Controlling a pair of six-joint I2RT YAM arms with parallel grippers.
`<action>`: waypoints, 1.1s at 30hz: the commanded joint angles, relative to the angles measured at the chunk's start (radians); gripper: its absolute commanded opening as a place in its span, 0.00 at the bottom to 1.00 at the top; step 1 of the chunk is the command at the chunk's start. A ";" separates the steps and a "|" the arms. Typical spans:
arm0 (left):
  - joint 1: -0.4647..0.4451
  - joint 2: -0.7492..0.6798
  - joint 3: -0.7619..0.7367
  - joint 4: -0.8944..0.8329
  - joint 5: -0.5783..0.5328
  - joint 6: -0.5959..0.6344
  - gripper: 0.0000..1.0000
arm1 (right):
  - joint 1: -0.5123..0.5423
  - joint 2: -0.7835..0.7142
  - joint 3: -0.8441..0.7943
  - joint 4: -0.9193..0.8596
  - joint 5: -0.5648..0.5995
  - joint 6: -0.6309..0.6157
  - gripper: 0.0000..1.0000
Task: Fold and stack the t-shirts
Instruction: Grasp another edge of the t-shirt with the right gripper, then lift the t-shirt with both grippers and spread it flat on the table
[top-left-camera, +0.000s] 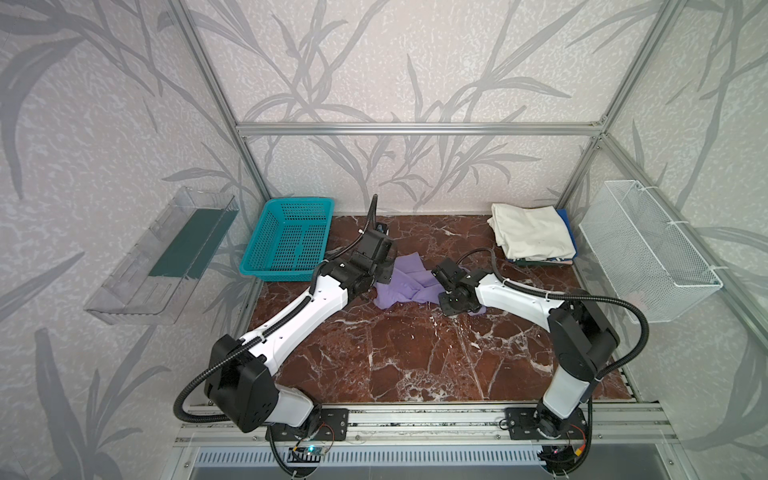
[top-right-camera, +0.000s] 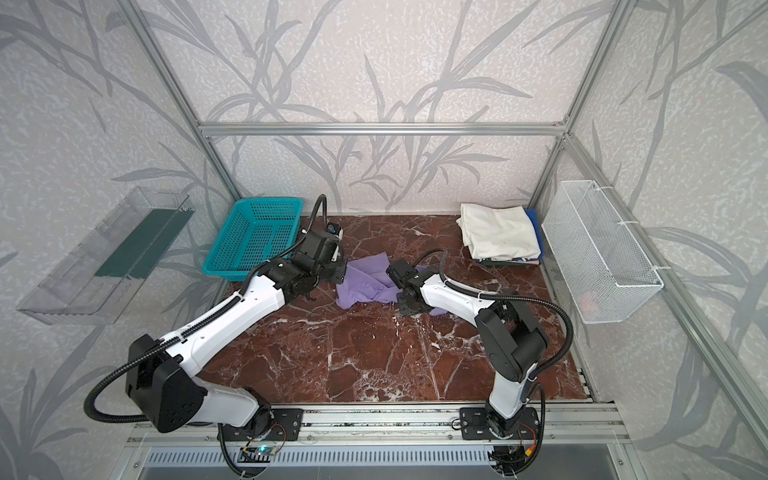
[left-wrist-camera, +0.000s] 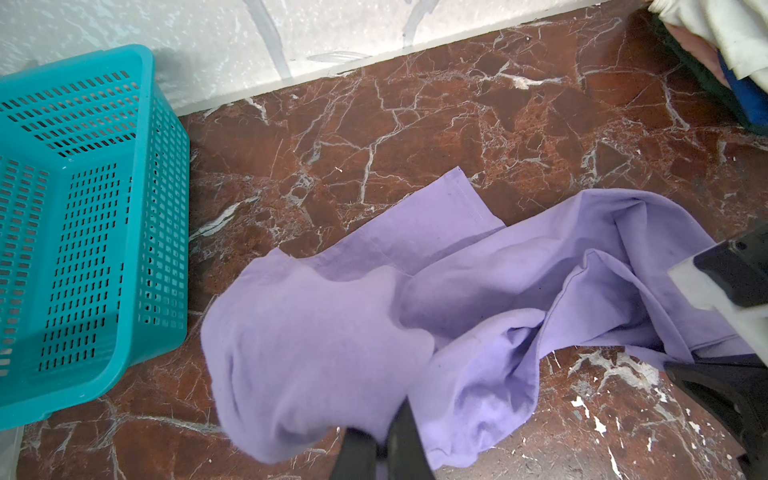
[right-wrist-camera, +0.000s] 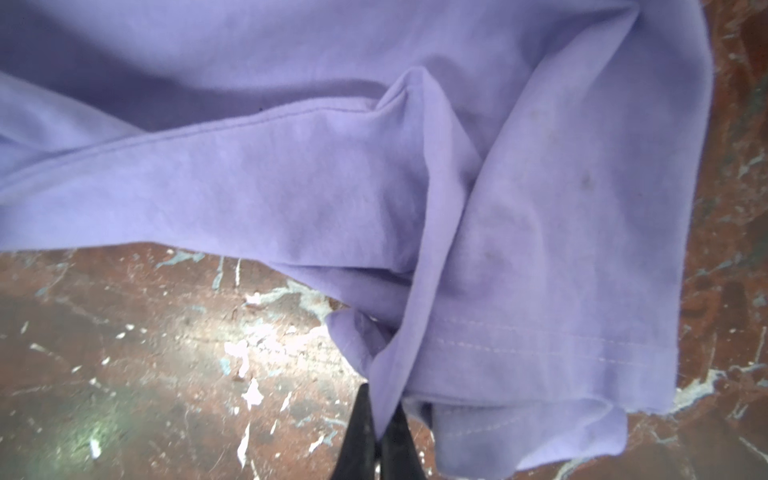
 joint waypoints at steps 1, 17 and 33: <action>0.006 -0.018 0.027 -0.012 -0.009 -0.008 0.00 | 0.000 -0.111 0.003 -0.045 -0.020 0.009 0.00; 0.179 0.090 0.369 -0.053 0.091 0.023 0.00 | -0.203 -0.335 0.164 0.103 0.014 -0.233 0.00; 0.250 0.185 0.831 -0.325 0.135 0.090 0.00 | -0.324 -0.408 0.468 0.058 -0.055 -0.341 0.00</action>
